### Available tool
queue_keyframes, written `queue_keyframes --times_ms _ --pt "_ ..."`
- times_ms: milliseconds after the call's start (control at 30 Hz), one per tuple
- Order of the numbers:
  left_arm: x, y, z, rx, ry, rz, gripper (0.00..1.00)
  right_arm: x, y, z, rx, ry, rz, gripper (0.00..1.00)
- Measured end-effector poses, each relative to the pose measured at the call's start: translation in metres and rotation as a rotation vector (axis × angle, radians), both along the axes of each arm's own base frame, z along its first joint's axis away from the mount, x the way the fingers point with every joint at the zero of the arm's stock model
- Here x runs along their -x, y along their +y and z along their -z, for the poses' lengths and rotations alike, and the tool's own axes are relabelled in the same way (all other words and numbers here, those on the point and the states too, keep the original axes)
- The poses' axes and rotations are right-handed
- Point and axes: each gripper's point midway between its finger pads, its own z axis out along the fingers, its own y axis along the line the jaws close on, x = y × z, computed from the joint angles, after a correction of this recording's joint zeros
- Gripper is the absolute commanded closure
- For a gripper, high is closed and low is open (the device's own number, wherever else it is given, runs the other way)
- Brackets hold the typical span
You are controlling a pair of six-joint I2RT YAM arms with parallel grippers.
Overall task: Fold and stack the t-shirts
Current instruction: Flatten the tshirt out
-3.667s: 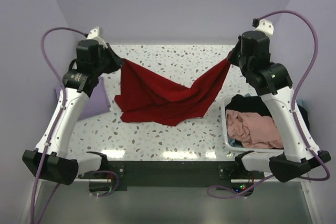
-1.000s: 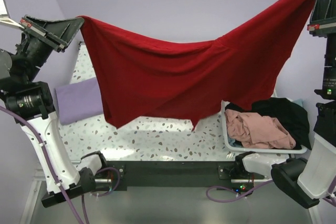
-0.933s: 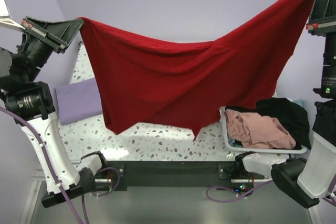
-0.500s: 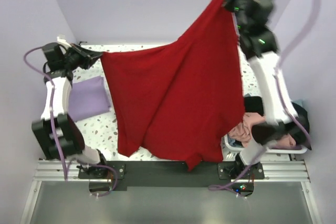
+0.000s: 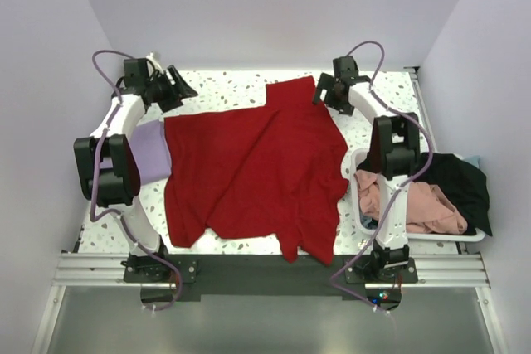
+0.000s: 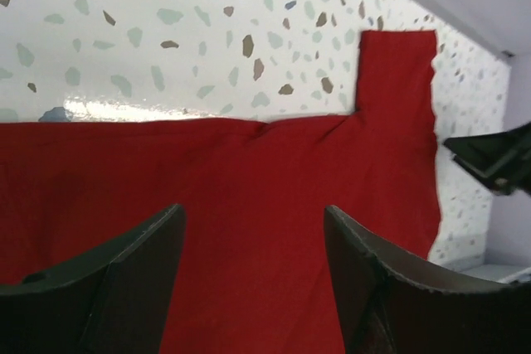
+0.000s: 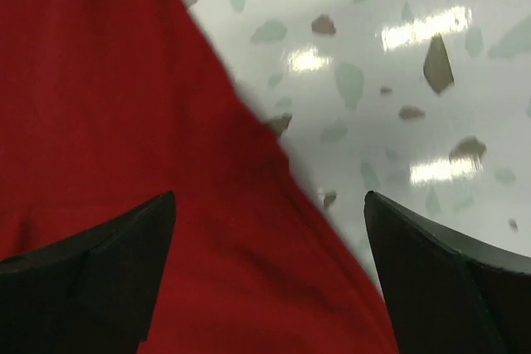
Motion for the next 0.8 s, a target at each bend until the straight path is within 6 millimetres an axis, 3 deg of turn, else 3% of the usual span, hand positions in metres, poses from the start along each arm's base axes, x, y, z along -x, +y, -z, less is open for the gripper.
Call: queue_keyframes --times_ms 67,233,300,367,433,600,800 --pt "0.005 -0.003 0.007 -0.059 0.014 0.018 0.33 0.020 0.008 -0.024 -0.033 -0.006 -0.024 0.03" --pt "0.021 0.002 0.028 -0.175 0.089 0.040 0.35 0.039 0.045 -0.106 -0.096 -0.156 -0.118 0.04" --pt "0.026 0.003 0.034 -0.208 0.113 0.044 0.35 0.048 0.063 -0.120 -0.120 -0.187 -0.157 0.05" --pt "0.032 0.000 0.040 -0.237 0.140 0.055 0.35 0.058 0.075 -0.114 -0.133 -0.170 -0.178 0.06" --pt "0.037 -0.006 0.045 -0.263 0.158 0.073 0.34 0.069 0.078 -0.092 -0.131 -0.111 -0.182 0.07" --pt "0.062 -0.013 0.074 -0.310 0.246 0.109 0.34 0.084 0.058 -0.042 -0.059 0.036 -0.146 0.09" --pt "0.082 -0.005 0.094 -0.346 0.321 0.112 0.34 0.074 0.034 -0.025 0.084 0.088 -0.128 0.20"
